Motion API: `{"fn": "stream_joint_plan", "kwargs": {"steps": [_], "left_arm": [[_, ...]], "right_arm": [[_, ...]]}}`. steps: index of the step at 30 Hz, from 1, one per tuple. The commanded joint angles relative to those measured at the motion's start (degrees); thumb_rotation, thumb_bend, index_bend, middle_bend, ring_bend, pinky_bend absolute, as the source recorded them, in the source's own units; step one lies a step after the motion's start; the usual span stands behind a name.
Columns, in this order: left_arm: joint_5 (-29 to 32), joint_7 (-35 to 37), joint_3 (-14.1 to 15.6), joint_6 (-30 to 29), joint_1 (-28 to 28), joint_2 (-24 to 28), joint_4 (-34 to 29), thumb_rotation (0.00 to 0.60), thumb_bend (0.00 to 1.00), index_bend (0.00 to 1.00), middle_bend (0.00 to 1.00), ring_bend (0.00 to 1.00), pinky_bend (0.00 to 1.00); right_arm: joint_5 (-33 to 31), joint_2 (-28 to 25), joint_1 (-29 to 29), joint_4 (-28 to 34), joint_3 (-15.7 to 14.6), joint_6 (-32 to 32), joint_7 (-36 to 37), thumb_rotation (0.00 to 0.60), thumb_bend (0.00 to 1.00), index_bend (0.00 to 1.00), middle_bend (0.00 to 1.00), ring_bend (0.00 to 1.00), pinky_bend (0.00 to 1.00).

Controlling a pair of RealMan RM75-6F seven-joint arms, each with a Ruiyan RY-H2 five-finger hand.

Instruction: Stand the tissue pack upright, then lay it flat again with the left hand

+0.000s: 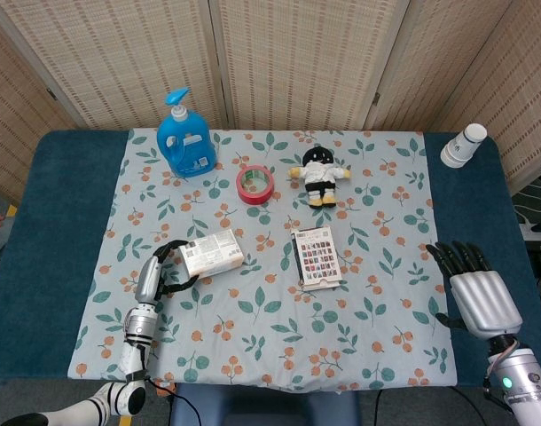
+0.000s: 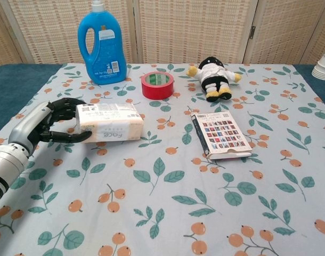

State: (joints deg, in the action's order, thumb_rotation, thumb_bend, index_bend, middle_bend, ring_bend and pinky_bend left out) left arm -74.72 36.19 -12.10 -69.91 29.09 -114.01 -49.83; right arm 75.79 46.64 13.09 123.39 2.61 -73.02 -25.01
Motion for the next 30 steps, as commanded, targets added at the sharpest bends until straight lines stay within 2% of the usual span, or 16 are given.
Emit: {"fn": "stream_joint_plan", "kwargs": {"steps": [1,2,4,6,8,16,22,27,30], "left_arm": [[-0.03,-0.34,0.16,0.59,-0.17,0.17,-0.11,0.600,0.25,0.24,0.41,0.15,0.14],[-0.03,-0.34,0.16,0.59,-0.17,0.17,-0.11,0.600,0.24,0.21,0.38,0.13,0.14],[0.04,-0.60,0.24,0.93,-0.27,0.18,-0.09,0.600,0.20,0.11,0.27,0.07,0.12],[0.53,-1.29,0.25,1.94,-0.46,0.14,-0.22,0.600,0.13,0.00,0.05,0.00,0.08],[0.69,-1.75,-0.03,2.90,-0.29,0.53,-1.24,0.600,0.11,0.00,0.00,0.00,0.06],[0.76,-4.68,-1.02,3.55,-0.70,5.82,-9.28,0.600,0.10,0.00,0.00,0.00,0.03],[0.55,-8.01,-1.73,1.52,-2.09,10.56,-18.41,0.600,0.10,0.00,0.00,0.00,0.03],[1.38,-16.76,-2.61,-2.25,-5.07,20.08,-35.24,0.600,0.10,0.00,0.00,0.00,0.02],[3.93,-23.47,-4.23,-3.14,-6.10,26.21,-45.77,0.600,0.18,0.00,0.00,0.00,0.02]], "right_arm": [[0.05,0.01,-0.01,0.02,-0.01,-0.06,0.00,0.600,0.07,0.04,0.06,0.00,0.03],[0.05,0.01,-0.01,0.02,-0.01,-0.06,0.00,0.600,0.07,0.04,0.06,0.00,0.03],[0.11,0.01,-0.01,0.02,-0.02,-0.09,0.01,0.600,0.07,0.05,0.06,0.00,0.03],[0.49,0.01,0.00,-0.02,-0.05,-0.17,0.10,0.600,0.08,0.05,0.06,0.00,0.03],[1.05,0.15,-0.11,-0.10,0.05,-0.65,0.46,0.600,0.09,0.05,0.06,0.00,0.03],[2.34,0.14,-0.36,-0.06,0.05,-1.35,1.33,0.600,0.09,0.05,0.06,0.00,0.03],[3.17,-0.13,-0.28,0.60,0.06,-1.30,1.89,0.600,0.09,0.05,0.06,0.00,0.03],[3.24,-0.81,-0.13,1.12,0.38,-1.22,2.99,0.600,0.09,0.05,0.06,0.00,0.03],[3.72,-1.30,-0.15,1.58,0.41,-1.24,3.64,0.600,0.09,0.05,0.06,0.00,0.03]]}}
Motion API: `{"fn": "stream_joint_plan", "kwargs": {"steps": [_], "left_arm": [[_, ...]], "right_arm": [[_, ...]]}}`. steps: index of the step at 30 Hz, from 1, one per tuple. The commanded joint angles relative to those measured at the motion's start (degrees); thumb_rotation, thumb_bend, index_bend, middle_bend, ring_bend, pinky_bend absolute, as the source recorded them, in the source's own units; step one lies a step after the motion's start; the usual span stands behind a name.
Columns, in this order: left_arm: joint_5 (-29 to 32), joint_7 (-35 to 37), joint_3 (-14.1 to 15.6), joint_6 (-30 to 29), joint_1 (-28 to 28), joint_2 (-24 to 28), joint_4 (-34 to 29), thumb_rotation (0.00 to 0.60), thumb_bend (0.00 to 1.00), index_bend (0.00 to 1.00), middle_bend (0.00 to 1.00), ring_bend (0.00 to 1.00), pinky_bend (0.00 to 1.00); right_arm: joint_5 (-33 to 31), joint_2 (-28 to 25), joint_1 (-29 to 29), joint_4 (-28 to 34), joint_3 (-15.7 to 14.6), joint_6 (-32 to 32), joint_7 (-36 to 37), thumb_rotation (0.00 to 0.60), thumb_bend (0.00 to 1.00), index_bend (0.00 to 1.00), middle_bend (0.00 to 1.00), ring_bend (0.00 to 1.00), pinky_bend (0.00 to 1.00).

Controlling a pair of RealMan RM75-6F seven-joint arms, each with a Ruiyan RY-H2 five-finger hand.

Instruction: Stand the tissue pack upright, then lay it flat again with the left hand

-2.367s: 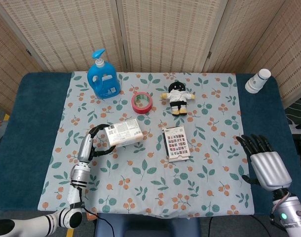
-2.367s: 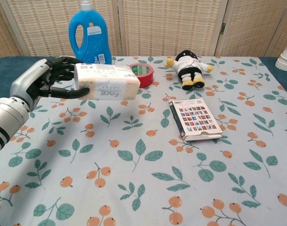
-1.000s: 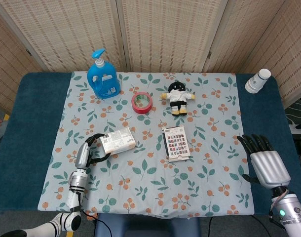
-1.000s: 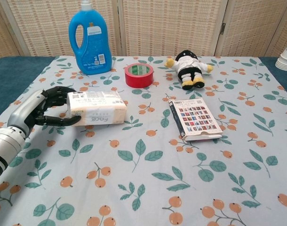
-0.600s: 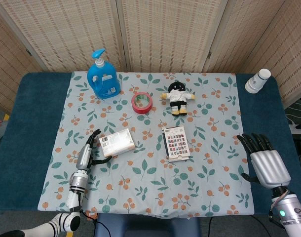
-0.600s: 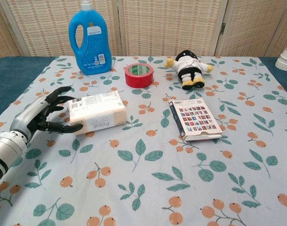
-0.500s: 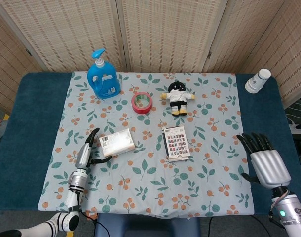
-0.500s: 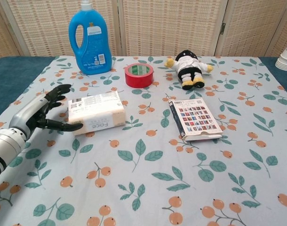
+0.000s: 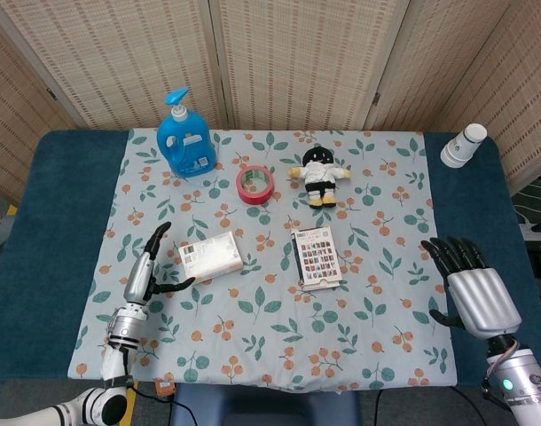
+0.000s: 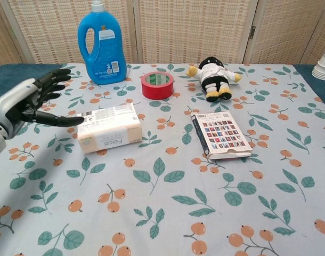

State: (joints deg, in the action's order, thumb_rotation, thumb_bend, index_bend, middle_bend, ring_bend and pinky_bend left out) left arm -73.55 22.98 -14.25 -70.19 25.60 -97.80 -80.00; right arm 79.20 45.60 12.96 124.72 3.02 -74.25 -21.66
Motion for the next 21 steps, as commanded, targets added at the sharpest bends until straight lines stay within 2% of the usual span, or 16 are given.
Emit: {"fn": "stream_joint_plan", "kwargs": {"steps": [1,3,4,5,6,8,11,15,18,21], "left_arm": [[4.14,-12.36,-2.96,-3.03,-2.76,11.79,-18.54,0.600,0.23,0.00,0.00,0.00,0.02],[9.08,-21.25,-4.91,-3.31,-2.47,15.99,-24.24,0.600,0.30,0.03,0.04,0.01,0.03],[11.99,-26.86,-5.42,-3.28,-1.98,17.94,-26.19,0.600,0.32,0.08,0.09,0.03,0.05],[16.13,-35.77,-5.59,-3.24,-0.90,20.67,-28.07,0.600,0.33,0.12,0.12,0.05,0.07],[18.73,-42.17,-5.27,-2.91,0.11,22.73,-29.06,0.600,0.33,0.20,0.16,0.08,0.11],[21.57,-53.29,-3.33,-1.17,2.21,27.41,-30.20,0.600,0.34,0.26,0.18,0.09,0.12],[20.75,-64.89,1.11,-0.18,3.76,32.41,-29.76,0.600,0.34,0.25,0.19,0.06,0.09],[18.56,-72.57,5.35,-2.97,3.48,33.42,-27.61,0.600,0.34,0.24,0.24,0.14,0.07],[16.35,-73.42,7.18,-4.40,2.83,32.97,-24.99,0.600,0.34,0.23,0.22,0.11,0.07],[14.98,-71.50,7.60,-4.86,2.35,32.75,-23.84,0.600,0.34,0.21,0.20,0.09,0.06]], "right_arm": [[0.53,-0.42,-0.10,0.40,-0.10,-0.01,0.42,0.600,0.09,0.05,0.06,0.00,0.03],[1.15,-0.78,-0.32,0.82,-0.43,0.03,0.65,0.600,0.09,0.05,0.06,0.00,0.03],[1.46,-0.91,-0.42,1.01,-0.58,0.02,0.68,0.600,0.09,0.05,0.06,0.00,0.03],[1.80,-1.08,-0.56,1.39,-0.74,-0.06,0.67,0.600,0.09,0.05,0.06,0.00,0.03],[2.14,-1.21,-0.66,1.72,-0.82,-0.15,0.72,0.600,0.10,0.06,0.06,0.00,0.03],[3.14,-1.42,-0.89,2.36,-0.87,-0.66,0.77,0.600,0.11,0.06,0.06,0.00,0.03],[4.71,-1.48,-1.22,2.65,-0.95,-1.41,0.61,0.600,0.11,0.06,0.06,0.00,0.03],[5.23,-1.40,-1.37,2.28,-1.08,-1.47,0.11,0.600,0.11,0.06,0.06,0.00,0.03],[5.47,-1.15,-1.54,1.97,-1.15,-1.67,-0.38,0.600,0.11,0.06,0.06,0.00,0.03],[5.79,-1.07,-1.76,1.80,-1.24,-1.91,-0.63,0.600,0.11,0.06,0.06,0.00,0.03]]}}
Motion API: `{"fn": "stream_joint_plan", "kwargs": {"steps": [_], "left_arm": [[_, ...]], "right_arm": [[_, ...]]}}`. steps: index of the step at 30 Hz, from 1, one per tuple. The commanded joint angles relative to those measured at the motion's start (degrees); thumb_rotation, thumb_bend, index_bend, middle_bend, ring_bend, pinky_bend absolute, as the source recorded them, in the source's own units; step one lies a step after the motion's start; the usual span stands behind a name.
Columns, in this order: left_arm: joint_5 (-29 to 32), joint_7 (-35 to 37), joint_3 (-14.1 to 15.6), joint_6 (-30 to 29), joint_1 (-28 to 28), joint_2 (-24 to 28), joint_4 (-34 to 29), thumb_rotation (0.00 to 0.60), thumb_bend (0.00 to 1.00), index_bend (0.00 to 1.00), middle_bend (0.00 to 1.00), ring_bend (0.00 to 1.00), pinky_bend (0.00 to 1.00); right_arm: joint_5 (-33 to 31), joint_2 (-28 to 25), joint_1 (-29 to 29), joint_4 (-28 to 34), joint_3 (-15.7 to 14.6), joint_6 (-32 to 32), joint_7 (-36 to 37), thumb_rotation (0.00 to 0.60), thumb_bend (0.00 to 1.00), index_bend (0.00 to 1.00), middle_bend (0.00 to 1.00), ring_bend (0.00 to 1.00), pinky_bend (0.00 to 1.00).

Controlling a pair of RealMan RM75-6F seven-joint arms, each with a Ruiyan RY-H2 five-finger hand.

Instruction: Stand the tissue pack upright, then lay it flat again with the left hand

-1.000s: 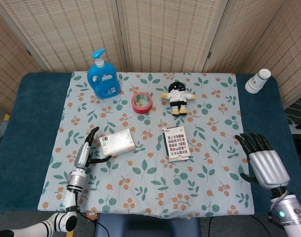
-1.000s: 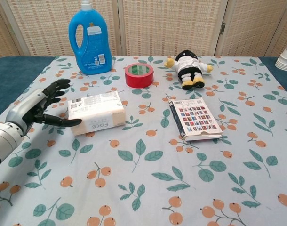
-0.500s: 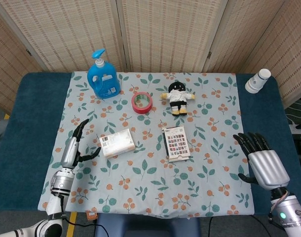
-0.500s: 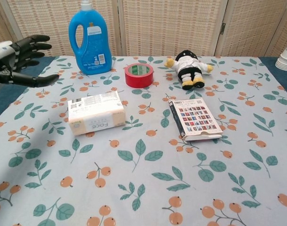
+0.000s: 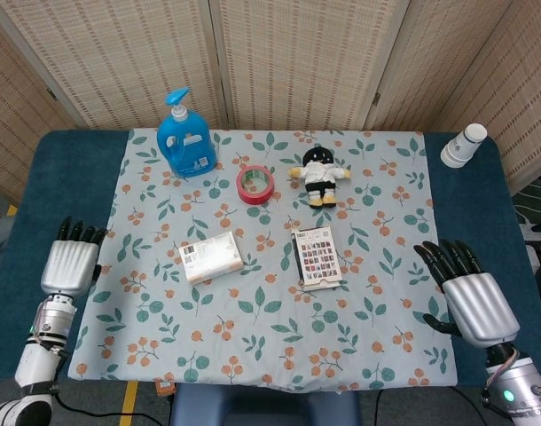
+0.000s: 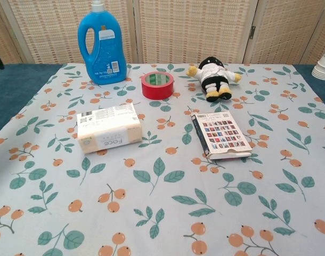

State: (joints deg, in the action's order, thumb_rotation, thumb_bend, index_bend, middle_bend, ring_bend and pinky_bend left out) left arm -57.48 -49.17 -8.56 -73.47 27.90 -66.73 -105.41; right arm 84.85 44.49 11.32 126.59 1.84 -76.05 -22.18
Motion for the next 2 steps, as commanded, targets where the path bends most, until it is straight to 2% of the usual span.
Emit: {"fn": "stream_joint_plan", "kwargs": {"steps": [1,2], "left_arm": [[-1.16,1.31,1.82,-1.62,-0.04,1.65,1.63,0.600,0.33,0.21,0.20,0.09,0.06],[-1.12,2.06,1.70,-1.57,-0.10,1.68,1.50,0.600,0.33,0.20,0.20,0.09,0.06]], "right_arm": [[0.23,0.04,-0.18,-0.05,-0.07,-0.18,-0.09,0.600,0.11,0.06,0.06,0.00,0.03],[0.35,0.07,-0.24,-0.07,-0.06,-0.27,-0.05,0.600,0.11,0.06,0.06,0.00,0.03]]}}
